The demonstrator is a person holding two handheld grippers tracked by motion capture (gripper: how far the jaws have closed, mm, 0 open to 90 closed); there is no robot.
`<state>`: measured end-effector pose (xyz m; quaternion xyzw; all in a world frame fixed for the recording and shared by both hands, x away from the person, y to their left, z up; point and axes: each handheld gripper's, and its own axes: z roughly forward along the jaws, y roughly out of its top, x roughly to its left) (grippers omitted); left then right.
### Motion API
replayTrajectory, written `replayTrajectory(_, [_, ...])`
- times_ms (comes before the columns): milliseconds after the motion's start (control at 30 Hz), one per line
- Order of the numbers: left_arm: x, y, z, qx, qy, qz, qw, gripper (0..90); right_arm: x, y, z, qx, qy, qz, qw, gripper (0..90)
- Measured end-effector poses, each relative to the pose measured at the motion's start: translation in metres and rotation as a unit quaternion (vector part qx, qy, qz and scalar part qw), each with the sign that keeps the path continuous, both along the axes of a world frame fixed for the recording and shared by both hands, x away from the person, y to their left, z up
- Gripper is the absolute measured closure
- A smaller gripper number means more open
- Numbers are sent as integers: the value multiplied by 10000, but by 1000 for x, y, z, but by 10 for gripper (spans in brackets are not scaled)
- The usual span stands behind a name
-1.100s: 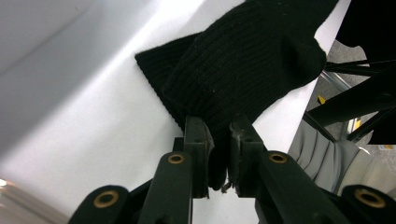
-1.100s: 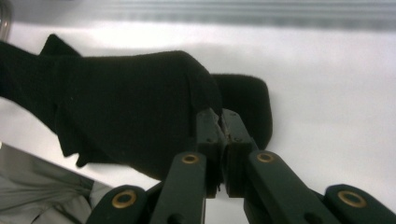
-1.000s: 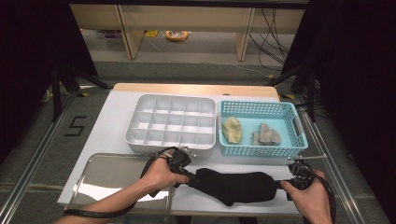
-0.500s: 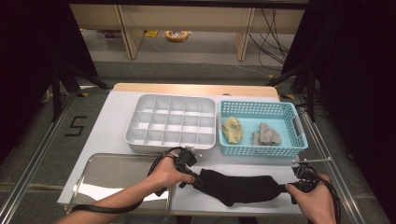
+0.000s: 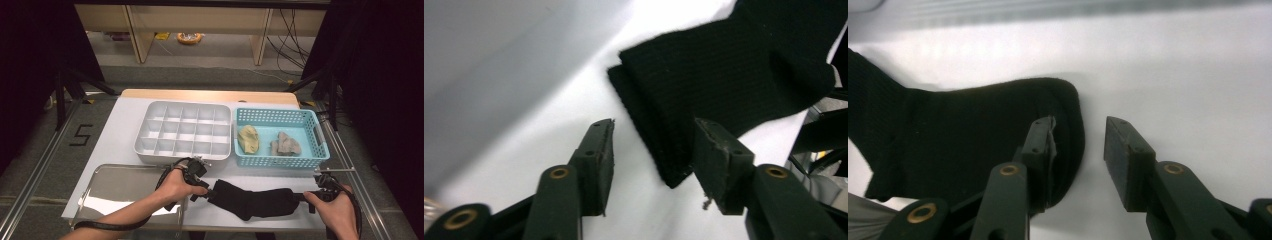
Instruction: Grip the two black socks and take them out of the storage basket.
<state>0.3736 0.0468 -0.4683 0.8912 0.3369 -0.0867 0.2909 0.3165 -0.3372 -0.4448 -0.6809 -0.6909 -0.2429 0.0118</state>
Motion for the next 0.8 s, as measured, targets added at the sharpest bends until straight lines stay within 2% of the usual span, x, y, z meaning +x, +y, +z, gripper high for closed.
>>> replayTrajectory(33, [-2, -2, -2, -44, 44, -1, 10000, 533, 1, 4, 0, 103, 147, -184, 9997, 646])
replayTrajectory(67, [-4, -4, -4, -6, 86, 9, 10000, 543, 1, 7, -3, 129, 143, -339, 9992, 647])
replayTrajectory(100, [-6, -5, -4, 12, 47, -12, 10000, 550, 3, 5, -5, 97, 208, -116, 9997, 654])
replayTrajectory(133, [-5, -5, -3, 63, 5, -85, 9999, 560, 3, 2, -8, -46, 130, 112, 9998, 664])
replayTrajectory(167, [-6, -6, -3, 79, 37, -125, 9999, 573, 4, 5, -8, -7, 163, 35, 9999, 677])
replayTrajectory(200, [-8, -8, -4, -44, 127, 3, 9999, 587, 4, 6, -9, -40, 210, 37, 9998, 690])
replayTrajectory(233, [-9, -9, -4, -33, 151, 1, 9999, 601, 3, 7, -10, -6, 243, 41, 9997, 710])
replayTrajectory(267, [-9, -9, -3, 93, 67, -98, 9999, 619, 2, 12, -10, 92, 361, -108, 9992, 726])
replayTrajectory(300, [-10, -11, -3, 184, -18, -148, 9997, 638, 2, 9, -12, -3, 305, 147, 9994, 742])
replayTrajectory(333, [-11, -12, -3, 192, -21, -121, 9997, 655, 2, 13, -11, -38, 421, -55, 9991, 757])
replayTrajectory(367, [-11, -13, -3, 222, -42, -136, 9997, 675, 2, 14, -11, -21, 421, -54, 9991, 771])
replayTrajectory(400, [-12, -14, -2, 241, -52, -158, 9996, 693, 2, 15, -9, 25, 517, -108, 9986, 785])
replayTrajectory(433, [-13, -14, -2, 269, -41, -136, 9995, 716, 3, 12, -13, -157, 256, 33, 9995, 798])
replayTrajectory(467, [-13, -14, -3, 271, -61, -148, 9995, 736, 2, 11, -14, -59, 49, 182, 9998, 812])
replayTrajectory(500, [-13, -15, -3, 277, -80, -153, 9995, 755, 1, 10, -11, -154, 280, 237, 9992, 823])
replayTrajectory(533, [-14, -15, -3, 247, -37, -140, 9996, 774, 1, 14, -10, -59, 325, 30, 9994, 831])
replayTrajectory(567, [-14, -15, -3, 236, -41, -138, 9996, 792, 1, 14, -10, 0, 393, 43, 9992, 836])
replayTrajectory(633, [-14, -14, -2, 228, -23, -144, 9996, 813, 1, 14, -10, -30, 299, 59, 9995, 844])
replayTrajectory(667, [-14, -13, -1, 214, 7, -142, 9997, 817, 0, 13, -9, -77, 349, 148, 9993, 846])
replayTrajectory(700, [-14, -11, -1, 164, 49, -130, 9998, 819, 0, 17, -9, -61, 328, -136, 9994, 846])
replayTrajectory(733, [-16, -10, 0, 94, 65, -74, 9999, 820, 1, 14, -9, -89, 208, 82, 9997, 847])
replayTrajectory(767, [-17, -8, 1, 115, 55, -93, 9999, 820, 1, 14, -8, -96, 279, 140, 9995, 847])
replayTrajectory(800, [-20, -4, 3, 67, 70, -98, 9999, 820, 1, 14, -8, -75, 189, 169, 9996, 847])
